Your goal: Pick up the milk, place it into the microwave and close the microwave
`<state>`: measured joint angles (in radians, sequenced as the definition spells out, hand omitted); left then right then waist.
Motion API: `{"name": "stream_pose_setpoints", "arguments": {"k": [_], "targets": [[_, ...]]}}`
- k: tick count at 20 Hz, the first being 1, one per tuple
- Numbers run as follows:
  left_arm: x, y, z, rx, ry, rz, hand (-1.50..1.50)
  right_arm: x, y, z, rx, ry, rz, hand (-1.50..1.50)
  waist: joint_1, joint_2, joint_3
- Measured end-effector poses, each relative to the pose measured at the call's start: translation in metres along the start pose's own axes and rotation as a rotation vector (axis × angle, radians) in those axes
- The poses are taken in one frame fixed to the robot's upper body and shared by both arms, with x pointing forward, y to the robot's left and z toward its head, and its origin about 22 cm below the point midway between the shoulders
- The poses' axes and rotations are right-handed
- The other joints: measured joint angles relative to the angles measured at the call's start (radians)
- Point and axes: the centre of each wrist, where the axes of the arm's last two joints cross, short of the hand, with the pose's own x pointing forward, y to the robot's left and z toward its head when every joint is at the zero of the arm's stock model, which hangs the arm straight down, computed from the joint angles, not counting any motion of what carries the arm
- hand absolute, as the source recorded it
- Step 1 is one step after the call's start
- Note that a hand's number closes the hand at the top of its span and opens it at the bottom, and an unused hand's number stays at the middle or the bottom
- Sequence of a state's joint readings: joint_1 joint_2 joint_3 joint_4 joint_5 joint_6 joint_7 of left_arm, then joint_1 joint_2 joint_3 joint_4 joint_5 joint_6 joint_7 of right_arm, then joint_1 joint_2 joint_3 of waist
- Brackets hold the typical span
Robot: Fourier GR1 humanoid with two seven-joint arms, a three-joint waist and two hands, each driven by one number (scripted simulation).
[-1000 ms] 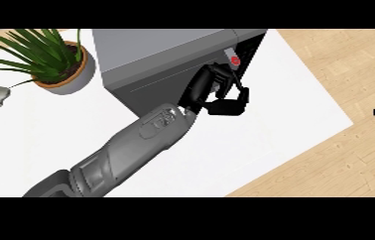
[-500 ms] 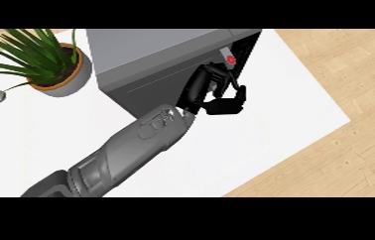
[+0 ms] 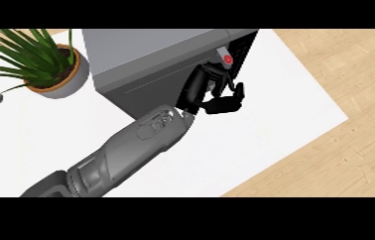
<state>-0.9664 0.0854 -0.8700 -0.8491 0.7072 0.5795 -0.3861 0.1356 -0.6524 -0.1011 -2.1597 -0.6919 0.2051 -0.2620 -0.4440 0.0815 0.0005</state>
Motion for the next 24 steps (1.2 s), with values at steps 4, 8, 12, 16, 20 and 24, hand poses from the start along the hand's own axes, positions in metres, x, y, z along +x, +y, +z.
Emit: {"name": "stream_pose_setpoints", "arguments": {"k": [4,8,12,16,20,24], "targets": [[-0.001,0.000,0.001,0.022,0.002,0.000,1.50,0.002,-0.002,-0.002,0.008,0.003,-0.008,-1.50,-0.006,-0.001,0.000],[0.001,-0.009,-0.001,0.088,0.028,0.032,1.50,0.004,-0.005,-0.003,0.001,0.002,-0.019,-1.50,0.003,-0.001,0.000],[0.003,-0.022,-0.005,0.153,0.072,0.069,1.50,0.008,-0.008,-0.004,-0.015,-0.006,-0.013,-1.50,0.026,-0.005,0.000],[0.006,-0.026,-0.007,0.120,0.080,0.074,1.50,0.014,-0.014,-0.004,-0.041,-0.014,0.010,-1.50,0.045,-0.003,0.000],[0.006,-0.028,-0.008,0.061,0.078,0.073,1.50,0.020,-0.019,-0.003,-0.062,-0.020,0.035,-1.50,0.065,-0.003,0.000],[0.007,-0.031,-0.010,-0.002,0.074,0.073,1.50,0.026,-0.021,-0.002,-0.078,-0.028,0.045,-1.50,0.084,-0.001,0.001]]}}
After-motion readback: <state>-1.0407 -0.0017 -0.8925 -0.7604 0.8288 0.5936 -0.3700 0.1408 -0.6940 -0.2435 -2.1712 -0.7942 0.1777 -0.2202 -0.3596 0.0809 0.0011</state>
